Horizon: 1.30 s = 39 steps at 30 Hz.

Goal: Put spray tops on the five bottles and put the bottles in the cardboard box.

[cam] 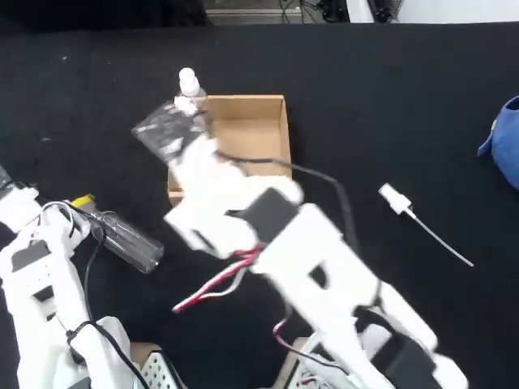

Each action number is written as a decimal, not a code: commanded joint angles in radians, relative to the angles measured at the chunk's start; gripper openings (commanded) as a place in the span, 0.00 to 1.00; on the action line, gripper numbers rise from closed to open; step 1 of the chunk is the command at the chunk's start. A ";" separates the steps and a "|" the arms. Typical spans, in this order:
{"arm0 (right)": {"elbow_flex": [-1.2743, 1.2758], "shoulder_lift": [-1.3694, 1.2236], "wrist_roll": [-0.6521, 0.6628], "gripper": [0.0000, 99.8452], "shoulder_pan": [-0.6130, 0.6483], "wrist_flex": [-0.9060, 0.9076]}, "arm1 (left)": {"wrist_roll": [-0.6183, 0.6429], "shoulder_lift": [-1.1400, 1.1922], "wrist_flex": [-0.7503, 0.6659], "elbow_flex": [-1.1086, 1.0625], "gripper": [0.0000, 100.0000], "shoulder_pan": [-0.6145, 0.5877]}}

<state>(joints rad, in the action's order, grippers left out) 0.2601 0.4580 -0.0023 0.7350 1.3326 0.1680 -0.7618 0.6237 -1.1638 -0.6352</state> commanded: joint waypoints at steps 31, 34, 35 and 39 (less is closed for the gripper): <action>0.360 0.097 0.120 0.36 -0.638 -0.270 | -0.069 0.376 0.700 0.549 0.22 0.193; 0.366 0.093 0.120 0.36 -0.638 -0.279 | -0.069 0.423 0.690 0.549 0.22 0.217; 0.366 0.093 0.120 0.36 -0.638 -0.279 | -0.072 0.443 0.690 0.549 0.22 0.232; 0.366 0.093 0.121 0.36 -0.638 -0.279 | -0.072 0.543 0.686 0.562 0.22 0.308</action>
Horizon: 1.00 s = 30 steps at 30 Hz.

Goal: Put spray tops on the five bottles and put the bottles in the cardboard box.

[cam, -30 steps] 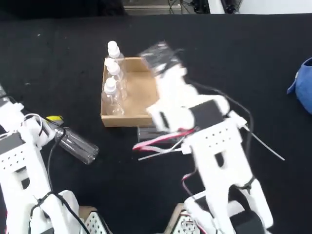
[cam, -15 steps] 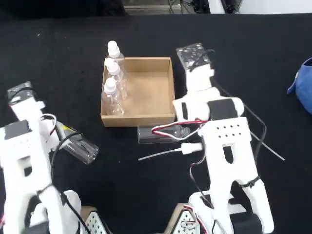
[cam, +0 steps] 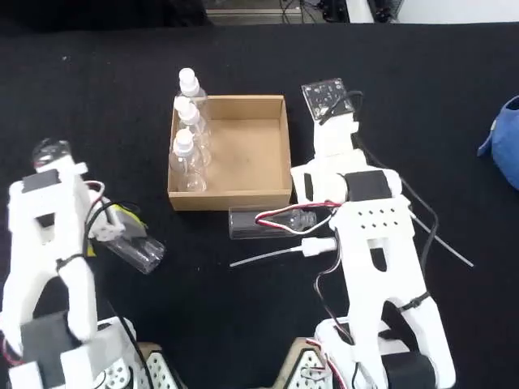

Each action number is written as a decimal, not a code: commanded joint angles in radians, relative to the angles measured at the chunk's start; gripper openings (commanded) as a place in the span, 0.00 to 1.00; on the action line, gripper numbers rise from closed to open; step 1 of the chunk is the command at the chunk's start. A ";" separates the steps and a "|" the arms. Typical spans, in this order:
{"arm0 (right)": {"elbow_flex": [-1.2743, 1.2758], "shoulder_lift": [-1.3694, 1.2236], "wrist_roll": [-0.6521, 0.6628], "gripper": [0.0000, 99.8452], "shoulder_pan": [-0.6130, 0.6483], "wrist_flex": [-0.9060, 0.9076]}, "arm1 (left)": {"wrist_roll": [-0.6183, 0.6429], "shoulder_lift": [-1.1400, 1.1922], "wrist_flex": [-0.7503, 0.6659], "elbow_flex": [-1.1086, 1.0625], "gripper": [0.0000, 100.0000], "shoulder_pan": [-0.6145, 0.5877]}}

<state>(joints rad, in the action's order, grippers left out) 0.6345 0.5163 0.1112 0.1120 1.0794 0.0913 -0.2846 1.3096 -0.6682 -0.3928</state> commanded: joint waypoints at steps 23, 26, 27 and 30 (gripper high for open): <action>0.133 0.041 -0.230 0.36 -0.023 -0.204 | -0.608 0.124 0.058 0.282 0.03 -0.076; 0.166 0.041 -0.235 0.31 -0.046 -0.264 | -0.690 0.166 0.150 0.340 0.05 -0.134; 0.176 0.041 -0.235 0.26 -0.055 -0.288 | -0.726 0.183 0.170 0.357 0.08 -0.153; 0.209 0.041 -0.236 0.10 -0.086 -0.364 | -0.838 0.232 0.203 0.397 0.18 -0.209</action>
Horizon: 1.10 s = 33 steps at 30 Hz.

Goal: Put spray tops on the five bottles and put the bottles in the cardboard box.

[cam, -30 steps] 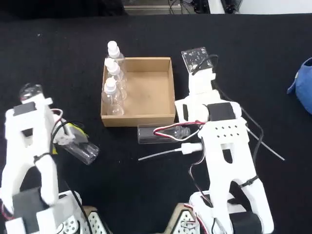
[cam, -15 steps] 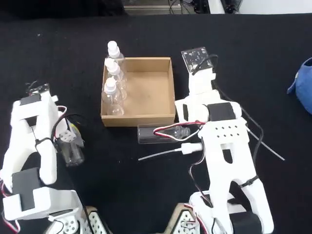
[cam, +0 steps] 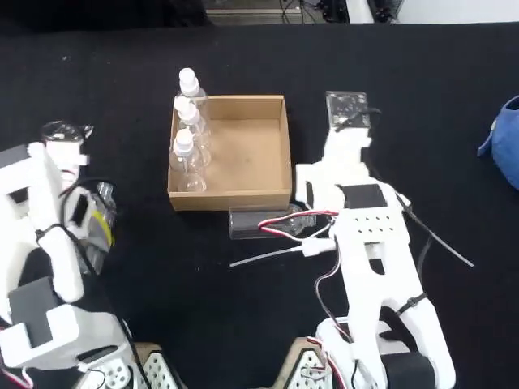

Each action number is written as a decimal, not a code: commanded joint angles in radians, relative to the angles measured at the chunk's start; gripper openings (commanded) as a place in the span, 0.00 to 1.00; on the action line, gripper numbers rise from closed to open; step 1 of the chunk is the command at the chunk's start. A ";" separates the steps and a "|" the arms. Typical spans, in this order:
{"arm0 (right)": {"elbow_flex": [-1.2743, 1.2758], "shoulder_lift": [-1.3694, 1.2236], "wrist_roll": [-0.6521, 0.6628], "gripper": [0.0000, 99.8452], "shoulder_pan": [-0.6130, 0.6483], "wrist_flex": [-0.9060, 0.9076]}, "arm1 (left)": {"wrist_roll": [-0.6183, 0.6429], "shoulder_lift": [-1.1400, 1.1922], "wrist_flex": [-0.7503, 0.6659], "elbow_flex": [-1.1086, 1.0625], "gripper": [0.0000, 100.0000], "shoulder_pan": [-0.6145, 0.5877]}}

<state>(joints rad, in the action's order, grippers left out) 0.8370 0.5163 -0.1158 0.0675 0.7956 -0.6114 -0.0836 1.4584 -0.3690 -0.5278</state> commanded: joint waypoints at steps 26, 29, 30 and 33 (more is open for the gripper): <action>0.024 0.038 -0.008 0.05 -0.048 -0.129 | -0.180 0.078 -0.081 0.130 0.19 0.102; 0.024 0.038 -0.008 0.05 -0.048 -0.129 | -0.184 0.078 -0.143 0.088 0.19 0.094; 0.024 0.038 -0.008 0.05 -0.048 -0.129 | -0.199 0.078 -0.160 0.073 0.19 0.091; 0.024 0.038 -0.008 0.05 -0.048 -0.129 | -0.275 0.078 -0.201 0.021 0.19 0.079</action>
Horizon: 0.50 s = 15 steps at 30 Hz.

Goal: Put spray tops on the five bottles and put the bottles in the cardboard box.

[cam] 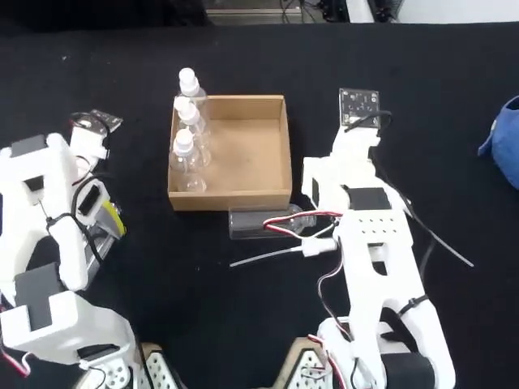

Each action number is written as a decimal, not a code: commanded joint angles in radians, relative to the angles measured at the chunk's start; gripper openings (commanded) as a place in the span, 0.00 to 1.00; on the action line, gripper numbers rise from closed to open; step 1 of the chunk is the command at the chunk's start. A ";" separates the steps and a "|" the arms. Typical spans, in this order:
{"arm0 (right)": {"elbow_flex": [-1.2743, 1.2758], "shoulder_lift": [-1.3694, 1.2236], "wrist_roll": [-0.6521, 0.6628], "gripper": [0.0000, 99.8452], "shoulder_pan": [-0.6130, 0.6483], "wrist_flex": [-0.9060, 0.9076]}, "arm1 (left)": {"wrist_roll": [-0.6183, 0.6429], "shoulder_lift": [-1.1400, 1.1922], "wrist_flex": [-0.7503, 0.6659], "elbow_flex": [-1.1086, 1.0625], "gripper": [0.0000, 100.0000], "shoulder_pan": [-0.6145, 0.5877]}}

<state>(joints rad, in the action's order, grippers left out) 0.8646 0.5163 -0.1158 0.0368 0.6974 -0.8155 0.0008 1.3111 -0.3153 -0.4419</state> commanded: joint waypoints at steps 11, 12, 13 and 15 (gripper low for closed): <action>-0.004 0.035 -0.008 0.05 -0.017 -0.031 | -0.103 -0.006 -0.192 -0.130 0.19 -0.041; -0.004 0.035 -0.008 0.05 -0.017 -0.031 | -0.103 -0.006 -0.193 -0.136 0.19 -0.039; -0.004 0.035 -0.008 0.05 -0.017 -0.031 | -0.103 -0.006 -0.193 -0.142 0.19 -0.038; -0.004 0.035 -0.008 0.05 -0.017 -0.031 | -0.103 -0.006 -0.193 -0.159 0.19 -0.031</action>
<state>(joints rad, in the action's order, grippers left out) 0.8646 0.5163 -0.1158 0.0368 0.6974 -0.9137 0.0008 1.1285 -0.4641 -0.4726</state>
